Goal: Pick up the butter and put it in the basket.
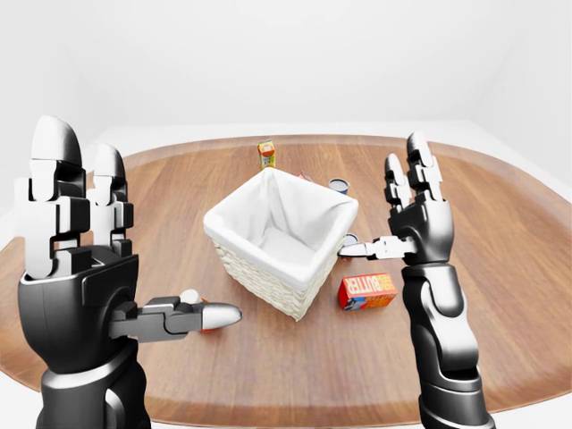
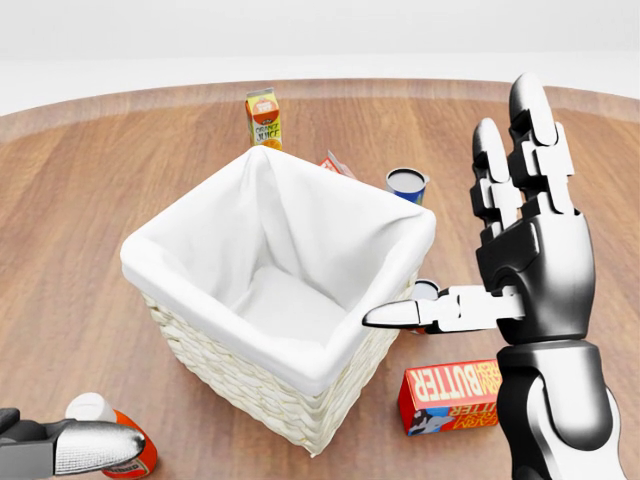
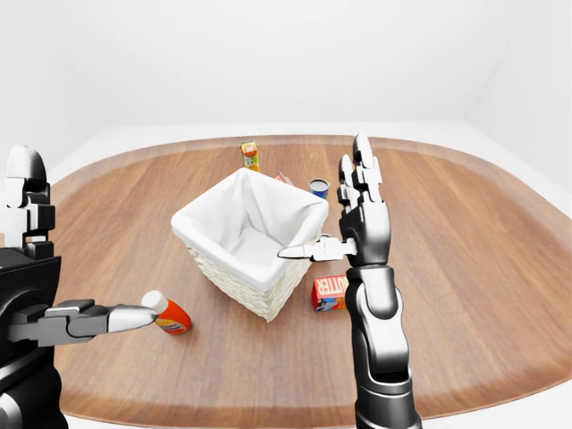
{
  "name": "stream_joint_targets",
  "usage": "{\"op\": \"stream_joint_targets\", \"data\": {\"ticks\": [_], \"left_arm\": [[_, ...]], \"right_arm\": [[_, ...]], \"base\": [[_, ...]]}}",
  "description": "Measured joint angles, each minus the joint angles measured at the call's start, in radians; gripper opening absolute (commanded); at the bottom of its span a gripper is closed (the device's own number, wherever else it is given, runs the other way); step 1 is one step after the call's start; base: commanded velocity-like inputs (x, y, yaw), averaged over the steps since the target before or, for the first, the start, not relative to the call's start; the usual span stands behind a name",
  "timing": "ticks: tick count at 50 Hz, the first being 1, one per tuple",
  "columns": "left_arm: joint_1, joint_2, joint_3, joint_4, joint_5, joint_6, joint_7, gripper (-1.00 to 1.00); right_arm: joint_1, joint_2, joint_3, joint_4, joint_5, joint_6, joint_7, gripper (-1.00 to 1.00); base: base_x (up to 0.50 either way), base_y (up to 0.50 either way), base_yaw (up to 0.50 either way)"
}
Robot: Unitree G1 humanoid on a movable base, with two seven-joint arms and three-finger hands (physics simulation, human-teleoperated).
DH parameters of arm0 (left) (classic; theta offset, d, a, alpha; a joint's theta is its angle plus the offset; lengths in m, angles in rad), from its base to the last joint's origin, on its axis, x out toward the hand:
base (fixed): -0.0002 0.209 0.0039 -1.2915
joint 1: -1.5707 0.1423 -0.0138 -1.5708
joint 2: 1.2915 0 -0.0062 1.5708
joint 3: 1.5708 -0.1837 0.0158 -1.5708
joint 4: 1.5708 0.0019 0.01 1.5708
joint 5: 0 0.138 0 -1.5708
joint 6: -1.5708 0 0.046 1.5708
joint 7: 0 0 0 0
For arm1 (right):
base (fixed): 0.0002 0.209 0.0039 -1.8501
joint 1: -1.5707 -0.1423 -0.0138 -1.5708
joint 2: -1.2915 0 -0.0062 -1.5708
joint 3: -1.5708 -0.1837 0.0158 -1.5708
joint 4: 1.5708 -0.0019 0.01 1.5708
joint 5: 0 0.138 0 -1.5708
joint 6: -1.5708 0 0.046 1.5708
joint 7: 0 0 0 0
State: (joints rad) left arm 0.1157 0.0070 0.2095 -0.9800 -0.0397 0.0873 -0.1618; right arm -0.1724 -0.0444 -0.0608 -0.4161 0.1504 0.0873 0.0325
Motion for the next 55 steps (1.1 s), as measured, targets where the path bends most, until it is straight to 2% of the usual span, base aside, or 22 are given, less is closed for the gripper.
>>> {"op": "stream_joint_targets", "data": {"ticks": [8, 16, 19, 25, 39, 55], "left_arm": [[-0.002, 0.001, 0.004, 0.006, -0.003, 0.000, -0.001, 1.00], [-0.003, 0.002, 0.009, 0.011, -0.006, 0.000, -0.002, 1.00], [-0.004, 0.002, 0.010, 0.011, -0.007, 0.000, -0.001, 1.00], [-0.009, 0.005, 0.016, 0.011, -0.011, 0.000, -0.001, 1.00], [-0.006, 0.004, 0.022, 0.010, -0.016, 0.000, -0.001, 1.00], [0.003, -0.001, 0.015, 0.010, -0.014, 0.000, 0.001, 1.00]], "right_arm": [[-0.003, -0.009, -0.002, 0.020, -0.014, 0.000, 0.015, 1.00], [-0.031, -0.060, -0.029, 0.138, -0.095, 0.000, 0.088, 1.00], [-0.043, -0.086, -0.039, 0.211, -0.153, -0.038, 0.116, 1.00], [-0.048, -0.125, -0.053, 0.337, -0.274, -0.174, 0.184, 1.00], [-0.024, -0.170, -0.073, 0.475, -0.465, -0.175, 0.330, 1.00], [-0.013, -0.194, -0.070, 0.563, -0.604, -0.175, 0.413, 1.00]], "base": [[0.00, 0.00, 0.00], [0.00, 0.00, 0.00], [0.00, 0.00, 0.00], [0.00, 0.00, 0.00], [0.00, 0.00, 0.00], [0.00, 0.00, 0.00]]}}
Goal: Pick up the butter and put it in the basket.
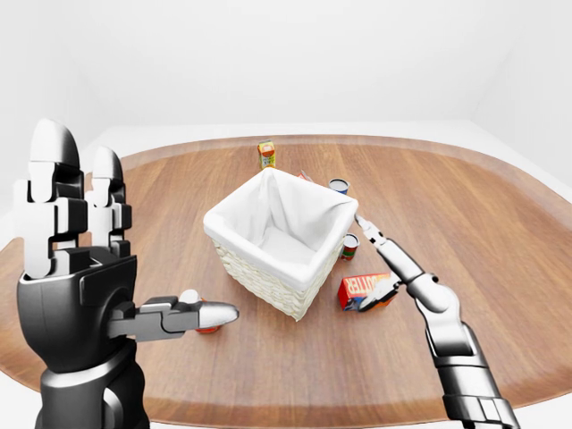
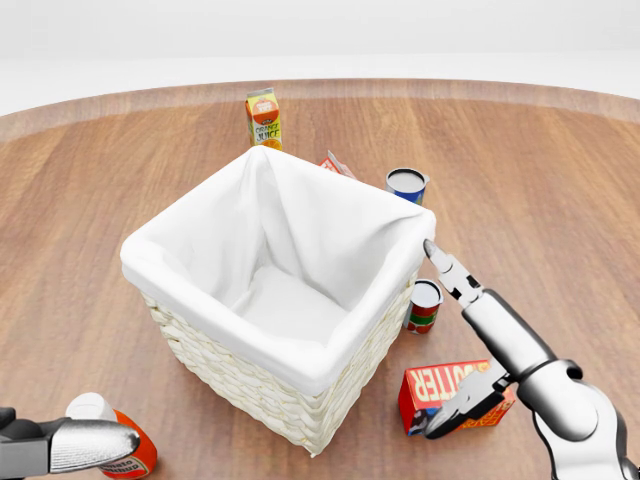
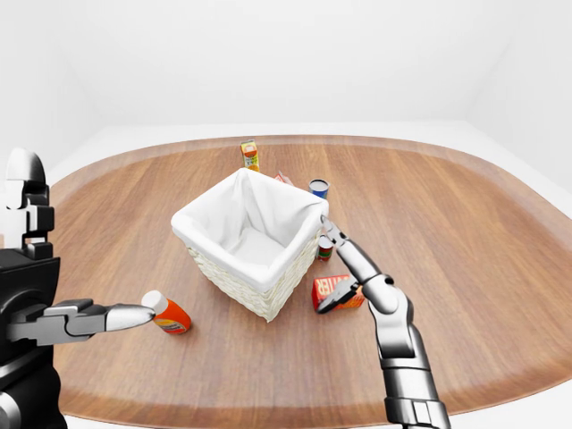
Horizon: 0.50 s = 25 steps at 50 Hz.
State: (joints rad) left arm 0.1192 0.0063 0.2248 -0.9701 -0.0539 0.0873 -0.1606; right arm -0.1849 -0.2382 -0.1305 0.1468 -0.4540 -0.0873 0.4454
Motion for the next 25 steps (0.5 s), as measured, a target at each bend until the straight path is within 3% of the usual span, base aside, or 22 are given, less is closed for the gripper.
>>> {"op": "stream_joint_targets", "data": {"ticks": [8, 25], "left_arm": [[0.007, -0.003, -0.003, -0.001, 0.001, 0.000, 0.000, 1.00], [0.012, -0.005, -0.002, 0.000, 0.002, 0.000, -0.001, 1.00]], "right_arm": [[-0.022, -0.007, 0.017, 0.075, -0.067, 0.000, 0.011, 1.00], [-0.145, -0.032, 0.069, 0.386, -0.211, 0.000, -0.098, 1.00]], "base": [[0.00, 0.00, 0.00], [0.00, 0.00, 0.00]]}}
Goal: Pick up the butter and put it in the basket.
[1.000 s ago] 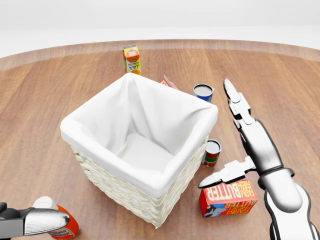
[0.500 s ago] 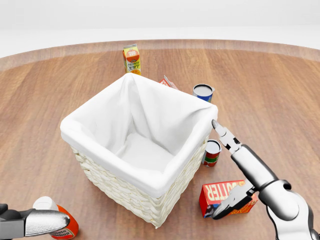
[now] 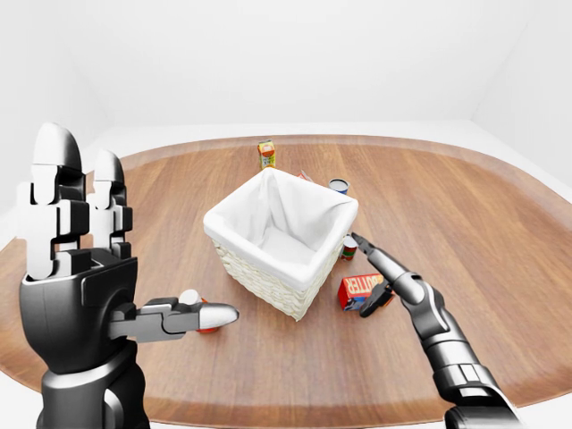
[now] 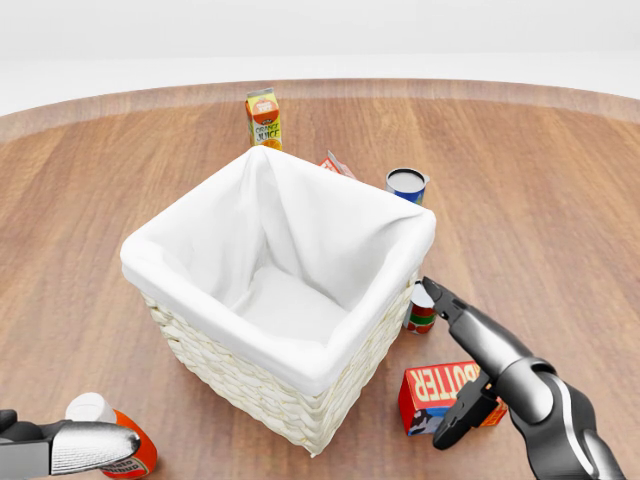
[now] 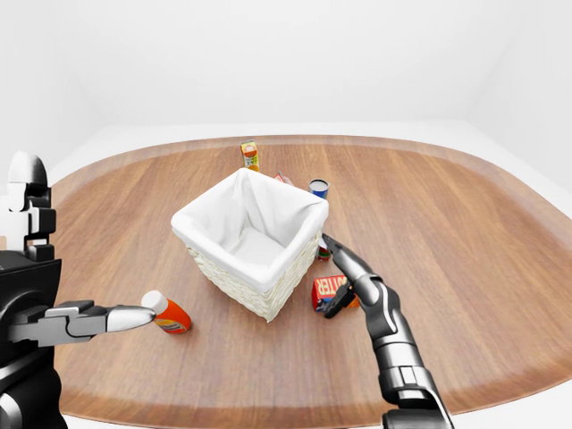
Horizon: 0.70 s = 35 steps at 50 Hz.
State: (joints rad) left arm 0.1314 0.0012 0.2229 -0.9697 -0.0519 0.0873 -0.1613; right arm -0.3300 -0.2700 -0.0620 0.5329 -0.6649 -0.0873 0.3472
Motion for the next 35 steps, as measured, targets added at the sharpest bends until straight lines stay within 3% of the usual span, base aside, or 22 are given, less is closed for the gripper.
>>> {"op": "stream_joint_targets", "data": {"ticks": [16, 26, 35], "left_arm": [[-0.003, 0.001, 0.008, 0.004, -0.003, 0.000, -0.002, 1.00], [-0.001, 0.001, 0.009, 0.009, -0.004, 0.000, -0.003, 1.00], [0.000, 0.000, 0.008, 0.015, -0.005, 0.000, -0.003, 1.00]], "right_arm": [[-0.139, -0.016, 0.069, 0.285, -0.194, 0.000, -0.157, 1.00], [-0.230, -0.001, 0.119, 0.488, -0.313, 0.000, -0.281, 1.00], [-0.272, 0.021, 0.146, 0.606, -0.365, 0.000, -0.335, 1.00]], "base": [[0.00, 0.00, 0.00], [0.00, 0.00, 0.00], [0.00, 0.00, 0.00]]}}
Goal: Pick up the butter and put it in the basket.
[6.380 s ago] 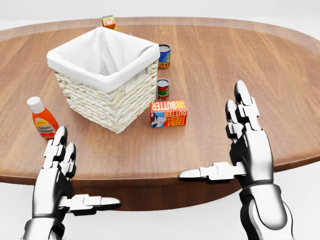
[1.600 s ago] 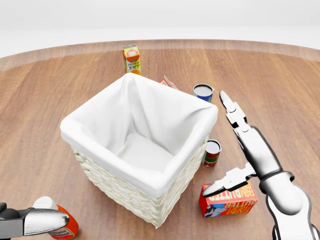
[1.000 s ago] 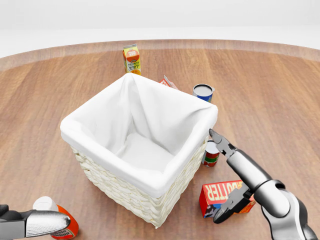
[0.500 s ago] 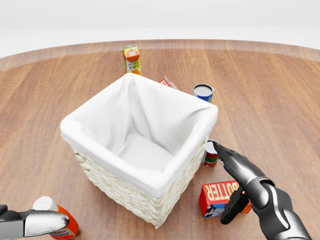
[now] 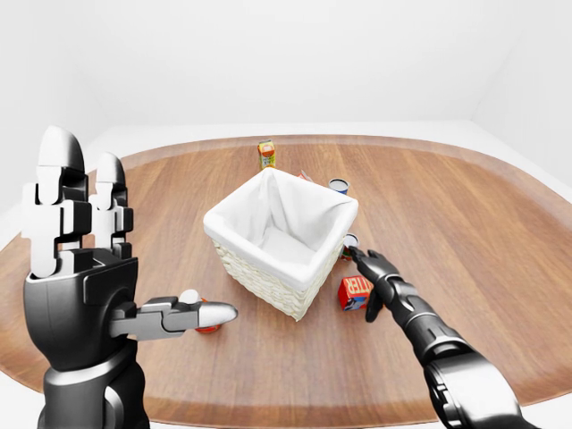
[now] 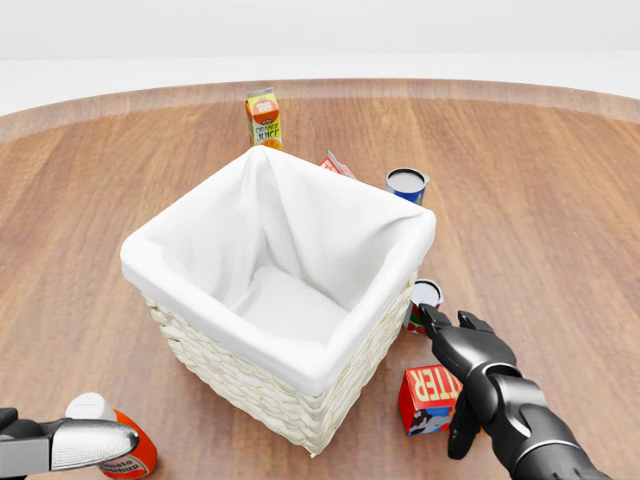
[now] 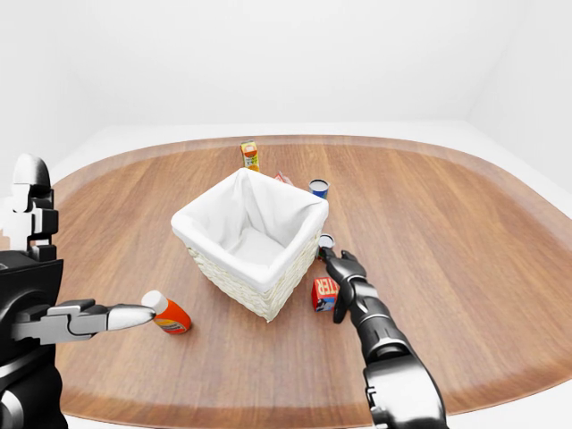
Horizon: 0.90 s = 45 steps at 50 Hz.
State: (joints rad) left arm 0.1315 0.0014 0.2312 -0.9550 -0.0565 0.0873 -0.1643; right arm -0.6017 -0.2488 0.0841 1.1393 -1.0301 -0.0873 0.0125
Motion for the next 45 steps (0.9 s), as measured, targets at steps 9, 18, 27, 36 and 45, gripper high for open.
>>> {"op": "stream_joint_targets", "data": {"ticks": [9, 18, 27, 36, 45], "left_arm": [[0.000, 0.000, -0.001, 0.003, -0.001, 0.000, 0.001, 1.00], [-0.003, 0.002, 0.001, 0.007, -0.003, 0.000, 0.002, 1.00], [-0.003, 0.002, 0.001, 0.009, -0.004, 0.000, 0.002, 1.00], [-0.003, 0.003, -0.002, 0.005, -0.003, 0.000, 0.002, 1.00], [-0.008, 0.005, 0.001, 0.007, -0.003, 0.000, 0.001, 1.00]], "right_arm": [[-0.028, 0.018, 0.011, 0.075, -0.015, 0.000, -0.017, 1.00], [-0.038, 0.034, 0.013, 0.115, -0.005, 0.000, -0.006, 1.00], [-0.058, 0.047, 0.011, 0.141, 0.002, 0.000, 0.010, 1.00], [-0.085, 0.064, 0.004, 0.168, 0.016, 0.000, 0.036, 1.00], [-0.113, 0.067, -0.002, 0.192, 0.027, 0.000, 0.062, 1.00]], "base": [[0.00, 0.00, 0.00], [0.00, 0.00, 0.00], [0.00, 0.00, 0.00], [0.00, 0.00, 0.00], [0.00, 0.00, 0.00]]}}
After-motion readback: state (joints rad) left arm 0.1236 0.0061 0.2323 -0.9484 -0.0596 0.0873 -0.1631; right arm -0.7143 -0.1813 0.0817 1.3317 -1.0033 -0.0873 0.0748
